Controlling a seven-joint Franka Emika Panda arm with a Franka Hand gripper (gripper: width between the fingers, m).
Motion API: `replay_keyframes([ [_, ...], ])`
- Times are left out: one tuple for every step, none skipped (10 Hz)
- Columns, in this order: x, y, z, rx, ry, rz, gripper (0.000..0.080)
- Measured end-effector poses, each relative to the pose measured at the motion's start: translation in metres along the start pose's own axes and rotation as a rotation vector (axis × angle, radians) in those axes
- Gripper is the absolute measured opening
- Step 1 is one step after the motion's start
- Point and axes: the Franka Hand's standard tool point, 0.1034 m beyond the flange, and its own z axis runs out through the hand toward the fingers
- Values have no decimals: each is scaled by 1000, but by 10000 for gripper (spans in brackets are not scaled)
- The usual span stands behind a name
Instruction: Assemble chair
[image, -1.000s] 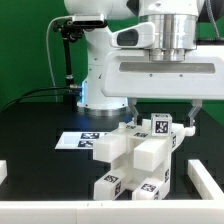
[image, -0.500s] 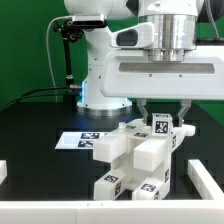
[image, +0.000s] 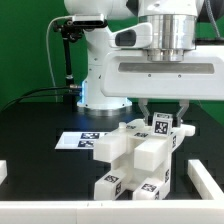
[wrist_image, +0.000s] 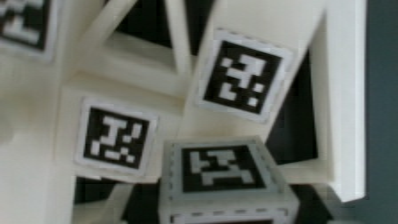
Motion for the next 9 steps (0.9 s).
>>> replay_keyframes([
  [0, 0, 0, 1, 0, 50, 282],
  [0, 0, 0, 1, 0, 127, 282],
  [1, 1, 1, 5, 3, 213, 284],
  [1, 1, 1, 9, 1, 340, 284],
  [2, 2, 1, 12, 1, 411, 284],
  [3, 3, 1, 36, -6, 569, 284],
  [5, 4, 1, 54, -14, 727, 284],
  [5, 4, 1, 54, -14, 743, 284],
  [5, 3, 1, 54, -15, 757, 337],
])
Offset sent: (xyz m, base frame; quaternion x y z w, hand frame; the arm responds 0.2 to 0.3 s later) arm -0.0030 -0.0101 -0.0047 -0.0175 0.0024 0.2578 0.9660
